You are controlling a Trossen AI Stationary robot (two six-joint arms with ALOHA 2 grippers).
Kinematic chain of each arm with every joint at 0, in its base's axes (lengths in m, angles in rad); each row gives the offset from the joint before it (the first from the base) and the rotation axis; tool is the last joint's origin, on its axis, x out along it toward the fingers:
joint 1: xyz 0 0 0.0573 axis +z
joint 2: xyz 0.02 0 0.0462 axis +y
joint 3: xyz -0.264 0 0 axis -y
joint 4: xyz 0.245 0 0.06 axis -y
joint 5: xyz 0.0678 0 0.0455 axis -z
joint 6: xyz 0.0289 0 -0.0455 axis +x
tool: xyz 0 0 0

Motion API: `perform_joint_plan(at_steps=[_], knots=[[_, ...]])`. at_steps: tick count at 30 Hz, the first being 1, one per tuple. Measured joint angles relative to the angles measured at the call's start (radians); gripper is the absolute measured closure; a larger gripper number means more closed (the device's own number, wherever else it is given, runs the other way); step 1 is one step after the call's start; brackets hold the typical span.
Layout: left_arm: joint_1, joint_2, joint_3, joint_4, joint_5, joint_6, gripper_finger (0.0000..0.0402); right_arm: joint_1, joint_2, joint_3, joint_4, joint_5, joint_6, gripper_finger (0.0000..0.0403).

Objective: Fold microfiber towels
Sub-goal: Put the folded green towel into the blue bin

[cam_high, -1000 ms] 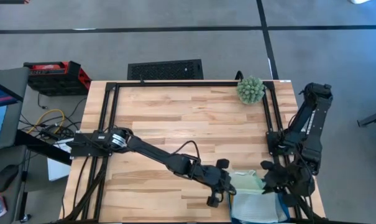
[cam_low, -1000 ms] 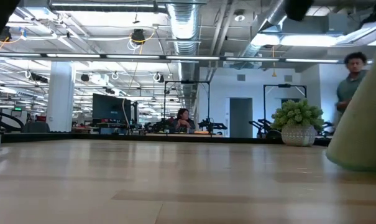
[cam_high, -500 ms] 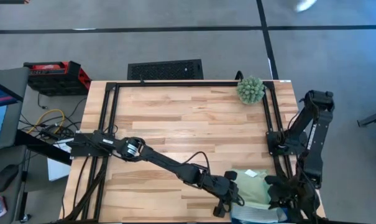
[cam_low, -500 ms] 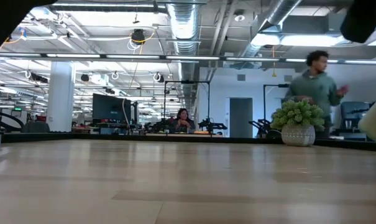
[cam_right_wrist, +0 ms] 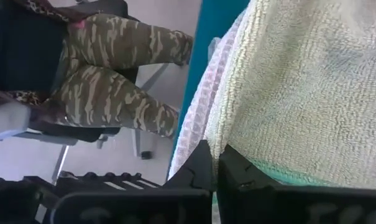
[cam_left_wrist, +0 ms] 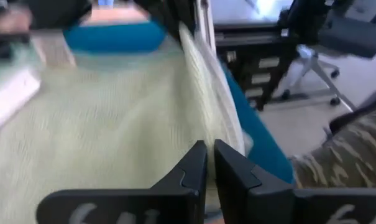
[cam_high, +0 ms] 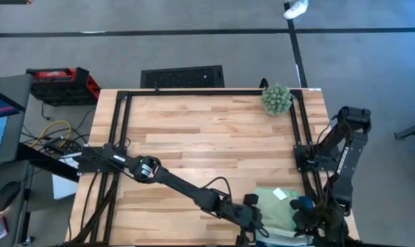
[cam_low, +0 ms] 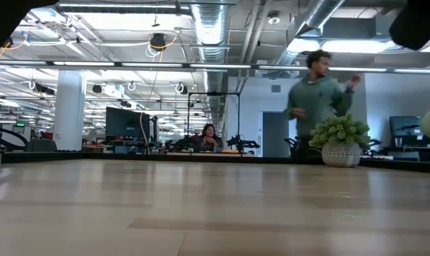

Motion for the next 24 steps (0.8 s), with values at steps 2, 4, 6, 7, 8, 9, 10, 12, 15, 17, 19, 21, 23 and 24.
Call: perform_joint_plan(at_steps=[2, 4, 6, 7, 8, 9, 10, 12, 15, 17, 19, 21, 23, 24], knots=[[0.003, 0.000, 0.000, -0.022, 0.011, -0.012, 0.0379, -0.003, 0.007, -0.001, -0.007, -0.066, 0.004, 0.0371], [0.002, 0.000, -0.002, -0.023, 0.023, -0.010, 0.0368, -0.005, 0.014, -0.002, -0.004, -0.089, 0.032, 0.0360], [0.003, 0.000, -0.002, -0.014, 0.023, -0.011, 0.0358, -0.007, 0.024, -0.001, -0.003, -0.088, 0.030, 0.0349], [0.004, -0.001, -0.001, -0.015, 0.022, -0.013, 0.0351, -0.006, 0.028, -0.001, -0.002, -0.087, 0.026, 0.0344], [0.004, -0.001, -0.001, -0.020, 0.021, -0.017, 0.0345, -0.006, 0.032, -0.001, 0.001, -0.084, 0.027, 0.0339], [0.004, -0.001, -0.001, -0.024, 0.019, -0.020, 0.0338, -0.008, 0.036, -0.001, 0.000, -0.080, 0.026, 0.0333], [0.004, -0.001, -0.001, -0.025, 0.018, -0.021, 0.0330, -0.012, 0.039, -0.001, -0.001, -0.077, 0.025, 0.0327], [0.004, -0.001, -0.001, -0.032, 0.015, -0.021, 0.0313, -0.019, 0.040, -0.001, -0.011, -0.067, 0.025, 0.0312], [0.005, -0.001, -0.001, -0.033, 0.010, -0.020, 0.0286, -0.036, 0.039, -0.001, -0.015, -0.061, 0.024, 0.0283], [0.006, -0.001, -0.001, -0.031, 0.009, -0.020, 0.0268, -0.045, 0.037, -0.001, -0.014, -0.060, 0.024, 0.0258], [0.006, -0.001, -0.001, -0.034, 0.008, -0.019, 0.0252, -0.058, 0.037, -0.001, -0.015, -0.080, 0.015, 0.0231], [0.006, -0.001, -0.001, -0.040, 0.009, -0.006, 0.0240, -0.070, 0.037, -0.001, -0.014, -0.113, -0.028, 0.0206], [0.007, -0.005, 0.000, -0.051, 0.016, 0.013, 0.0233, -0.085, 0.034, -0.001, -0.003, -0.168, -0.053, 0.0186], [0.009, -0.008, 0.006, -0.073, 0.024, 0.020, 0.0231, -0.094, 0.031, -0.001, 0.006, -0.194, -0.060, 0.0178]])
